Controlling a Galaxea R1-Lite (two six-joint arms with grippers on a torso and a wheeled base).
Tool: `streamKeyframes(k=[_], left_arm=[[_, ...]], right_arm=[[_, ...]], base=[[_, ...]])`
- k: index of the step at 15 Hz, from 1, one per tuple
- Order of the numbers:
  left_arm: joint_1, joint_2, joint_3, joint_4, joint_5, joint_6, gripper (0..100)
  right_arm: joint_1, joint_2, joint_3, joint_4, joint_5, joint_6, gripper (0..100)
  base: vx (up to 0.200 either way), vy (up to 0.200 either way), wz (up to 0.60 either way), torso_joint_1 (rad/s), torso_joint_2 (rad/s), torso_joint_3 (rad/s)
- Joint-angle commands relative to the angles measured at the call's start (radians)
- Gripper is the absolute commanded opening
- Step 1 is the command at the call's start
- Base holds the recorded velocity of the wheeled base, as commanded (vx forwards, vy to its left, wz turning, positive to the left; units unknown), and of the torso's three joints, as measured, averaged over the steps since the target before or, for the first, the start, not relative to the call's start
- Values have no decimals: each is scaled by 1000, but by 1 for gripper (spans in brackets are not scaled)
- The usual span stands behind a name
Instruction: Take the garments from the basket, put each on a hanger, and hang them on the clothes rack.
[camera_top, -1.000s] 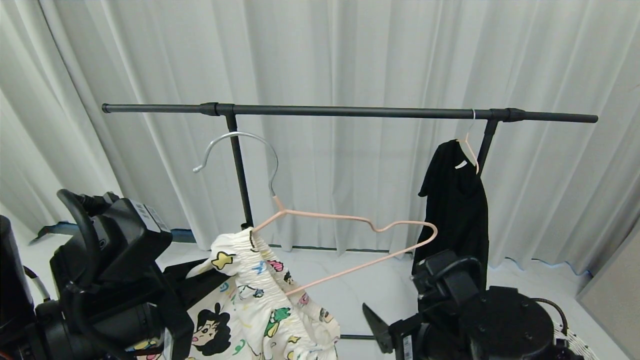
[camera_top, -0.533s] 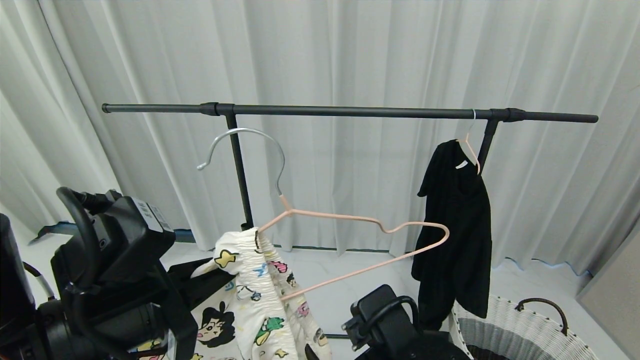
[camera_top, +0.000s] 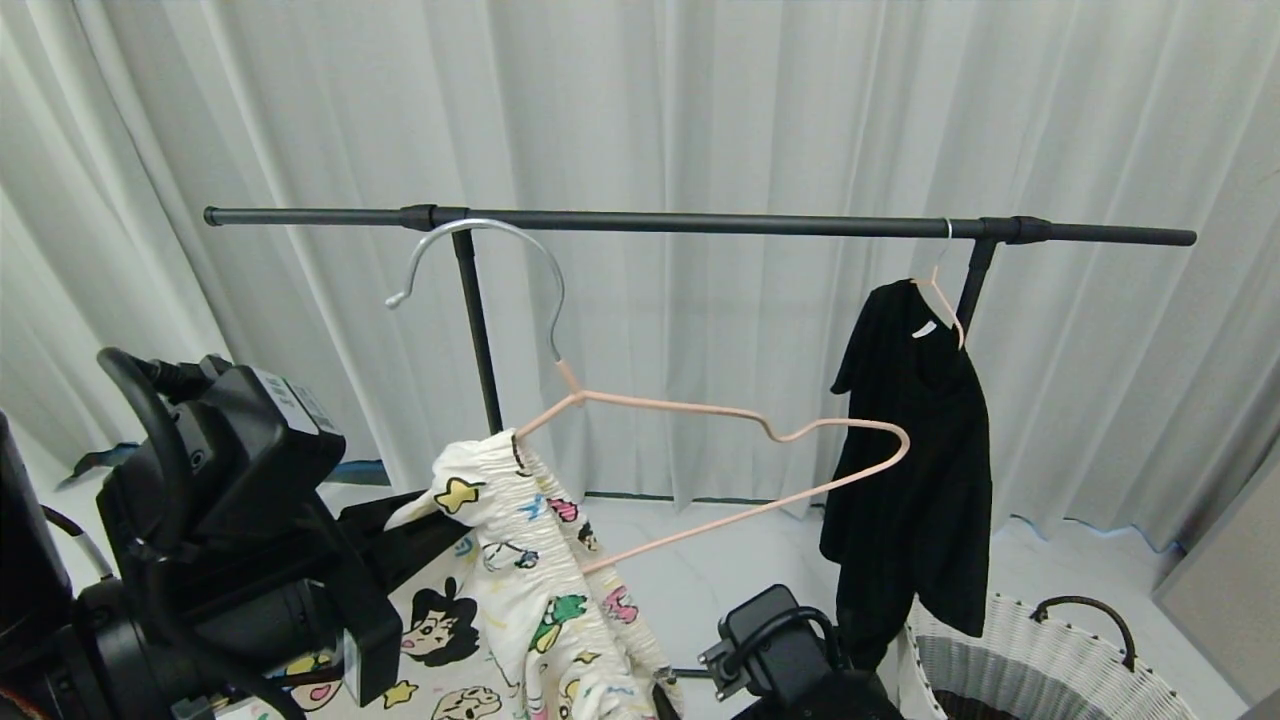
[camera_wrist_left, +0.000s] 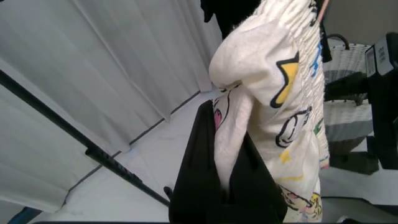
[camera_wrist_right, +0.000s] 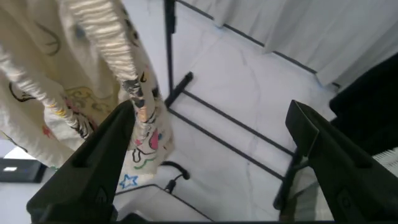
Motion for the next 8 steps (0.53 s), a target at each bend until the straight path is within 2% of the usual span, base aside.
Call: streamKeyframes(k=[1,5,8], left_arm=[[12,3,1,-1,0,1,0],[47,6,27,1,10,13,0],[57,3,50,1,47,13,0]], right_arm=[[-29,0,7,0,-6,-7,0],[-136,-59,44,0,-19,-62,0],[-259,-110,72,-1,-19,-111,0]], base=[[0,0,0,0,0,0],[0,0,0,0,0,0],[0,0,0,0,0,0]])
